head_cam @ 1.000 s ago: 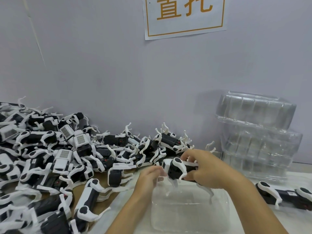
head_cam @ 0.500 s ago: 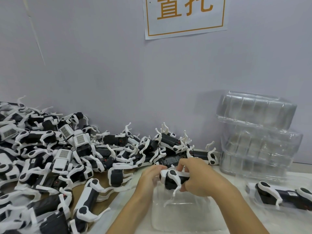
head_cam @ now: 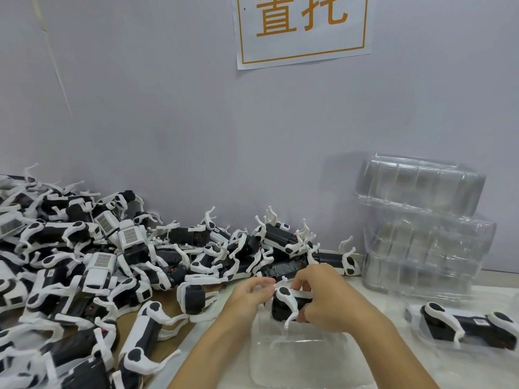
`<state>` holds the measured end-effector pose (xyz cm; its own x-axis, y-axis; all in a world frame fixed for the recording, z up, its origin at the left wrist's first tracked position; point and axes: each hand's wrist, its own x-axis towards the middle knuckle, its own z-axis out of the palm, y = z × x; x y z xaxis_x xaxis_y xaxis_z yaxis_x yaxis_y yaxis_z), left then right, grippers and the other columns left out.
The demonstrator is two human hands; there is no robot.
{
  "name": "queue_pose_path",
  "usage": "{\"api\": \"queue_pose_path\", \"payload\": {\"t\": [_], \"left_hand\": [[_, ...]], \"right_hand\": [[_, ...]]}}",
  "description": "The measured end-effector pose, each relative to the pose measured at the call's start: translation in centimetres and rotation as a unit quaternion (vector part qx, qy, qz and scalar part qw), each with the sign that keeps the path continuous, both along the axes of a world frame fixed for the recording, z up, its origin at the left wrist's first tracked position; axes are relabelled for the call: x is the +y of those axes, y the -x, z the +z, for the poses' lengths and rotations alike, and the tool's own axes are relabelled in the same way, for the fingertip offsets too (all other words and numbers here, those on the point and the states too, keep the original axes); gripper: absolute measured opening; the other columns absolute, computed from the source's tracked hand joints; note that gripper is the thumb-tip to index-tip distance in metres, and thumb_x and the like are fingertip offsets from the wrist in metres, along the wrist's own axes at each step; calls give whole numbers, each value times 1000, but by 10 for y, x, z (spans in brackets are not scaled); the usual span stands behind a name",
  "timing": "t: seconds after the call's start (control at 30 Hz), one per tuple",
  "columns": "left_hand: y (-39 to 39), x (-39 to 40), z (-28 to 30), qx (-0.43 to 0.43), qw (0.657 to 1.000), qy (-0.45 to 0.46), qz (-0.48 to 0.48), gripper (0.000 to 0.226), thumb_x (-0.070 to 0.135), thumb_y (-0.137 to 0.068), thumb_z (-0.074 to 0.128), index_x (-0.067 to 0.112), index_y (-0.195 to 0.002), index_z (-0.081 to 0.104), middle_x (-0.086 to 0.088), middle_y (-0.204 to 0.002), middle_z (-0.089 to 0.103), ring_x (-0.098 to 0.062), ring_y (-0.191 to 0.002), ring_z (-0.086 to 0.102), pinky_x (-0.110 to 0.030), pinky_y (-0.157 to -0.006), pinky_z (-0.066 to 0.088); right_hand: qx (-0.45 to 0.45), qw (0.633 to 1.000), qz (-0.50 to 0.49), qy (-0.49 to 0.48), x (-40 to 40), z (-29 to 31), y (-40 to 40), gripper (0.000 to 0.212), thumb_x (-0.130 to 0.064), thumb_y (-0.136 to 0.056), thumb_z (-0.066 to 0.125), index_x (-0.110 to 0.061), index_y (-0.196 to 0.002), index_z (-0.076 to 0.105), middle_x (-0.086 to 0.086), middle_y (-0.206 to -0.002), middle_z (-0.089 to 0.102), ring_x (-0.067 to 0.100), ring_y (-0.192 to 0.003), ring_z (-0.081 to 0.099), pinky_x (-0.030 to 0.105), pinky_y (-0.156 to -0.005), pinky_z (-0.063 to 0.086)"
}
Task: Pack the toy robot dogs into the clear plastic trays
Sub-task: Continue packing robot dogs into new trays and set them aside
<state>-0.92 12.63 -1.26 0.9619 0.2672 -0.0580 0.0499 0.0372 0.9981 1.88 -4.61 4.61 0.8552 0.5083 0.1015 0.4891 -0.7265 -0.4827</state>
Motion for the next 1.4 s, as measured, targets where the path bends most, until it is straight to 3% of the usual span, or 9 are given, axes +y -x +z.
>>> {"api": "queue_pose_path", "payload": {"t": [0.1,0.2,0.4,0.5,0.77,0.9,1.03,1.2,1.4], "left_hand": [[1,1,1,-1,1000,-10,-1,24,22,-78,72,21,-101,76,-13,-120,67,-27,-116,62,-49,-108,44],[-3,3,-2,1,1000,-30,0,17,11,-90,68,17,-105,73,-13,-119,67,-26,-114,63,-44,-107,46],[-8,1,-6,5,999,-35,24,26,-9,-90,59,6,-109,66,-13,-113,70,-24,-110,65,-39,-103,49],[-8,1,-4,8,999,-26,21,26,-8,-89,59,7,-109,68,-11,-112,71,-25,-110,65,-37,-101,49],[-6,-2,7,48,998,-48,1,33,-15,-83,56,6,-106,69,-6,-108,71,-15,-101,64,-21,-75,48],[-6,-4,8,65,996,-57,18,42,-20,-78,52,9,-103,68,-6,-108,71,-17,-105,64,-25,-82,51],[0,-4,12,64,994,-83,4,39,-13,-80,56,15,-104,68,-5,-112,69,-16,-107,63,-31,-96,50],[7,-9,25,12,979,-205,-7,18,11,-89,61,24,-102,61,3,-108,61,-6,-93,59,-17,-69,42],[10,-13,29,-34,935,-349,-39,4,25,-89,65,27,-88,62,15,-106,58,-5,-105,54,-12,-71,36]], "right_hand": [[2,1000,1,0,0,0,0,33,-18,-74,82,-27,-102,66,-14,-94,52,12,-91,59,25,-72,52],[2,1000,4,1,-1,-1,0,33,-17,-75,81,-25,-103,66,-11,-100,53,12,-90,59,25,-73,52],[3,1000,7,12,-2,-6,-1,39,-18,-76,79,-31,-105,57,-13,-101,45,9,-88,51,19,-66,43],[5,1000,7,4,-3,-6,-2,38,-18,-74,80,-31,-102,58,-14,-99,47,10,-91,53,23,-71,47],[11,1000,12,10,-2,-9,-4,37,-19,-74,81,-33,-101,59,-13,-105,50,11,-96,54,25,-79,50],[-5,1000,3,30,2,-11,-3,39,-17,-75,77,-32,-109,63,-7,-116,53,16,-103,57,32,-87,53],[-7,1000,-1,29,1,-11,-5,39,-19,-75,79,-33,-108,64,-9,-114,53,14,-101,57,27,-82,51],[-8,1000,-5,23,2,-11,-5,38,-21,-73,82,-35,-105,66,-12,-107,53,11,-97,56,22,-76,47],[-1,1000,3,23,0,-11,-7,44,-21,-73,83,-33,-112,68,-12,-107,51,10,-94,54,20,-72,42]]}}
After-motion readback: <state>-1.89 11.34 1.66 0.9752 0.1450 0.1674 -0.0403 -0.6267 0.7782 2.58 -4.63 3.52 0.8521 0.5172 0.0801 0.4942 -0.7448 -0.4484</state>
